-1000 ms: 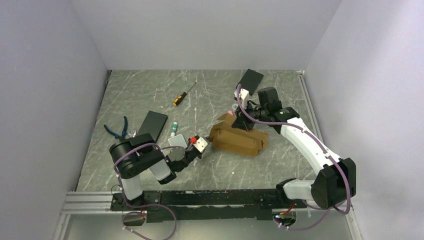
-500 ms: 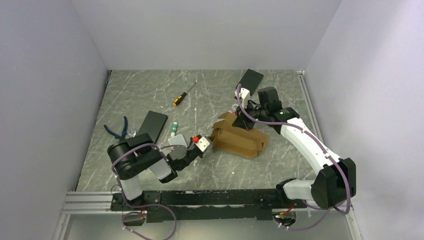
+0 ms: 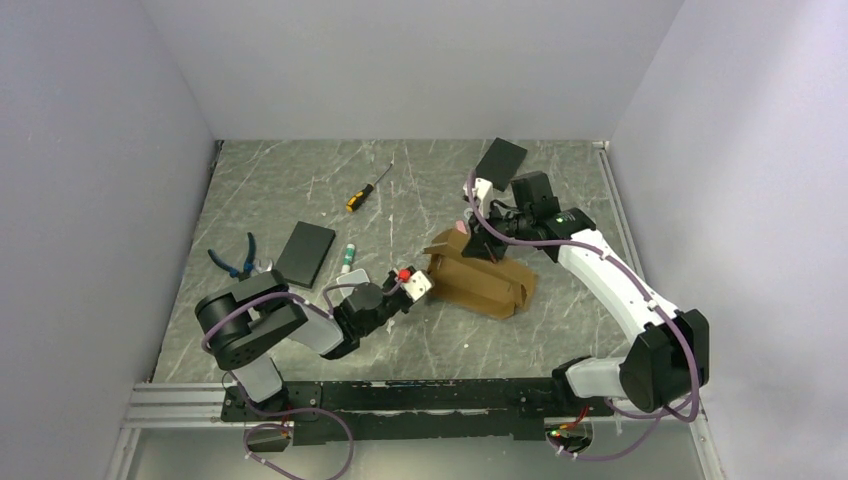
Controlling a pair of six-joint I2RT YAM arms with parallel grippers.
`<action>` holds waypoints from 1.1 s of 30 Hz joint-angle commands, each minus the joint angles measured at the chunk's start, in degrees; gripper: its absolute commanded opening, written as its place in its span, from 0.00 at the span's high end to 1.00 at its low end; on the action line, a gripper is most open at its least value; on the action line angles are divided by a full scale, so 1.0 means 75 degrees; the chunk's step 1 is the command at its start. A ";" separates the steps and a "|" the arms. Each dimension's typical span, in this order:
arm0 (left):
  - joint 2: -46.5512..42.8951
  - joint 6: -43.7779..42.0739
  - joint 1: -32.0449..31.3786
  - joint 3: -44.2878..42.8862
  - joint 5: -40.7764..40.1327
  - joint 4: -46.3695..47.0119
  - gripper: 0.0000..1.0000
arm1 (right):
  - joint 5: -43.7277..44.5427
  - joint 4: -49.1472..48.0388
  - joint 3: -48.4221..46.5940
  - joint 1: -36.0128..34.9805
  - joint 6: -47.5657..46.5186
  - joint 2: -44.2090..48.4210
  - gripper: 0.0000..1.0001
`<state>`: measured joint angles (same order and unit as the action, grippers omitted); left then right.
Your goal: Fold the paper box
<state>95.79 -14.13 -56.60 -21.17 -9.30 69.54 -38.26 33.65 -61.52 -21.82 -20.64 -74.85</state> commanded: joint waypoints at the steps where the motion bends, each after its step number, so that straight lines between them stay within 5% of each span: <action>1: 0.0037 -0.0225 -0.0245 -0.0026 0.0579 -0.0710 1.00 | -0.0263 0.0422 -0.0322 -0.0315 -0.0334 -0.0086 1.00; 12: -0.0226 0.0460 -0.0422 -0.0279 0.0343 -0.1559 0.99 | 0.0533 0.0427 -0.0170 -0.0779 -0.0422 -0.0020 1.00; 18: -0.0691 0.1167 -0.0434 -0.0162 0.0379 -0.2009 0.77 | 0.0644 0.0506 -0.0047 -0.0889 -0.0626 0.0074 1.00; 33: -0.1807 0.2568 -0.0424 0.0624 0.0565 -0.1959 0.48 | 0.0816 0.0669 0.0382 -0.1184 -0.1066 0.0432 1.00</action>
<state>87.94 -0.62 -59.51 -18.22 -5.54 52.42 -33.23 37.19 -59.77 -30.13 -27.49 -73.36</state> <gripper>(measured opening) 0.459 0.017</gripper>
